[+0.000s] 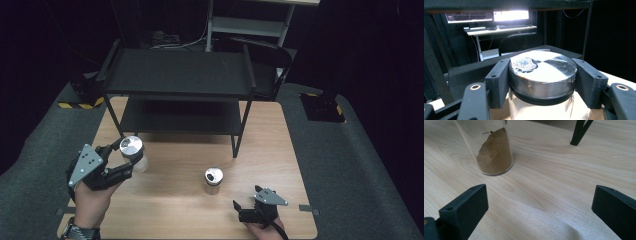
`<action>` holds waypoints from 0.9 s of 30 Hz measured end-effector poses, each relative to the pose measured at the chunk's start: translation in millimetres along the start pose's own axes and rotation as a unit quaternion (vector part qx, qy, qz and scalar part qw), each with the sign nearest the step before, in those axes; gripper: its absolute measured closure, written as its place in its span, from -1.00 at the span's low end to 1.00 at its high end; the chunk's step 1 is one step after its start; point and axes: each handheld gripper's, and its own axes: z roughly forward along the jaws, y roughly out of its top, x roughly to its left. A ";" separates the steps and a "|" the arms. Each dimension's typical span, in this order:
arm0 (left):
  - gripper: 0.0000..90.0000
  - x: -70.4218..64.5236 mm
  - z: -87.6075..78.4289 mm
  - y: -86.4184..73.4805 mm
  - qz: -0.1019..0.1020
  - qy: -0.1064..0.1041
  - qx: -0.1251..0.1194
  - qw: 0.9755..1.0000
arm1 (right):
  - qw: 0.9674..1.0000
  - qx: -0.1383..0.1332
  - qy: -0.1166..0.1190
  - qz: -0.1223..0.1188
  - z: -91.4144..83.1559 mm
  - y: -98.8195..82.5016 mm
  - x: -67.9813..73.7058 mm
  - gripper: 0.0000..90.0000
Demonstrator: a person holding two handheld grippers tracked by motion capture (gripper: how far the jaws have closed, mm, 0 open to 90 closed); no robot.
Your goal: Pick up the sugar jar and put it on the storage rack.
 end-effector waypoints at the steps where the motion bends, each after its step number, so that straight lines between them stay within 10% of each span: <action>1: -0.23 0.3 0.6 2.8 0.004 0.000 0.001 1.000 | 1.000 0.000 0.000 0.000 -0.1 -0.1 -0.1 -1.00; 27: -0.23 2.0 16.3 78.5 0.028 -0.011 -0.037 0.999 | 1.000 -0.003 0.004 0.008 -0.7 -1.1 -2.6 -1.00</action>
